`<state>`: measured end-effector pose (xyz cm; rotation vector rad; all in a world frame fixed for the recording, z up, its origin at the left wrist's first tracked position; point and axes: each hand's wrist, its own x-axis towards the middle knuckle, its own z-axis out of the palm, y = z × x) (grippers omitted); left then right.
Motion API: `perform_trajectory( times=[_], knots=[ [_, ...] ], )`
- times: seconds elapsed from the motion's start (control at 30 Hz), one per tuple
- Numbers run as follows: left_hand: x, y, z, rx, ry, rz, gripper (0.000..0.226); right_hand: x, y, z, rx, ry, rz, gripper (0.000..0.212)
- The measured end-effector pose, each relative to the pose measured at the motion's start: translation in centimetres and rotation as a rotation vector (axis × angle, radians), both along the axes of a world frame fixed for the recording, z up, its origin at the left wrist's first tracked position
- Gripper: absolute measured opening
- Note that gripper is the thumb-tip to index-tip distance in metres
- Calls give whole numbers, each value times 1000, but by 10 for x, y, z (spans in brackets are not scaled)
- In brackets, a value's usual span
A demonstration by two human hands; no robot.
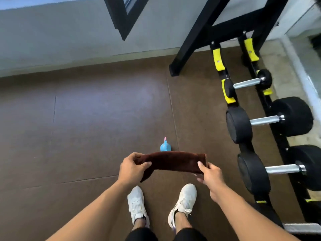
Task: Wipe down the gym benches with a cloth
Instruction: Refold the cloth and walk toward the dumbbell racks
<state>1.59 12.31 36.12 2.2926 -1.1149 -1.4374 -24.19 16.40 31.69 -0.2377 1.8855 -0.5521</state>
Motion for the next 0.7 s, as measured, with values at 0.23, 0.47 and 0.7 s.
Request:
perform_trajectory(
  times=[0.23,0.47,0.7],
  knots=[
    [6,-48,-185,3,-131,-147,12,9,-51,-182,45,77,49,43],
    [5,-66,-301,-30,-169,-165,16,17,-74,-296,-59,213,81,33],
    [7,-93,-332,-85,-188,-197,21,12,-75,-354,-68,273,55,11]
  ],
)
